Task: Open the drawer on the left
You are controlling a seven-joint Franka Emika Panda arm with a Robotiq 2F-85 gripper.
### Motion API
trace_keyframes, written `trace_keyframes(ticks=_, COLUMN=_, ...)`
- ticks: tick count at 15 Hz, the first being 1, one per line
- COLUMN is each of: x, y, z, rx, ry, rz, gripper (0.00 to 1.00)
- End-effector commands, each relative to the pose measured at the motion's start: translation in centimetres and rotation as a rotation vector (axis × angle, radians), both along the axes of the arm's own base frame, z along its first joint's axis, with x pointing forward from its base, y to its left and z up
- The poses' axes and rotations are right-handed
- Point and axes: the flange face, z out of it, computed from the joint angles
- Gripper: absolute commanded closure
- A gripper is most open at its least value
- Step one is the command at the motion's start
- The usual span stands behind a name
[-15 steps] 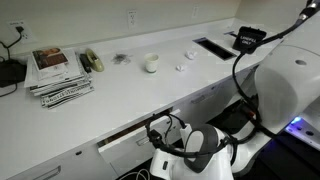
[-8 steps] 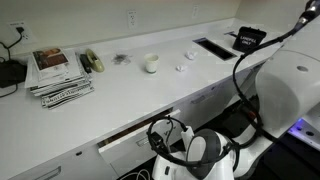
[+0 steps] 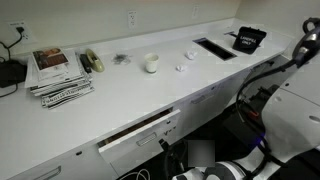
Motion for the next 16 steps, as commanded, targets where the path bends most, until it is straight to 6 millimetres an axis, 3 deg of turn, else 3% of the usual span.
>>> trace_keyframes(ticks=1, x=1.1, y=-0.6, z=-2.3, rx=0.008, ry=-0.129, rz=0.017, gripper=0.00)
trace_keyframes(ticks=9, x=5.7, y=-0.7, z=-7.3, rx=0.063, ry=-0.214, rz=0.037, gripper=0.00)
trace_keyframes(ticks=12, x=6.5, y=-0.1, z=-8.4, rx=0.111, ry=-0.244, rz=0.017, gripper=0.00)
trace_keyframes(ticks=13, x=6.1, y=-0.9, z=-7.7, rx=0.069, ry=-0.198, rz=0.036, gripper=0.00)
trace_keyframes(ticks=16, x=6.0, y=-1.0, z=-8.3, rx=0.068, ry=-0.195, rz=0.033, gripper=0.00)
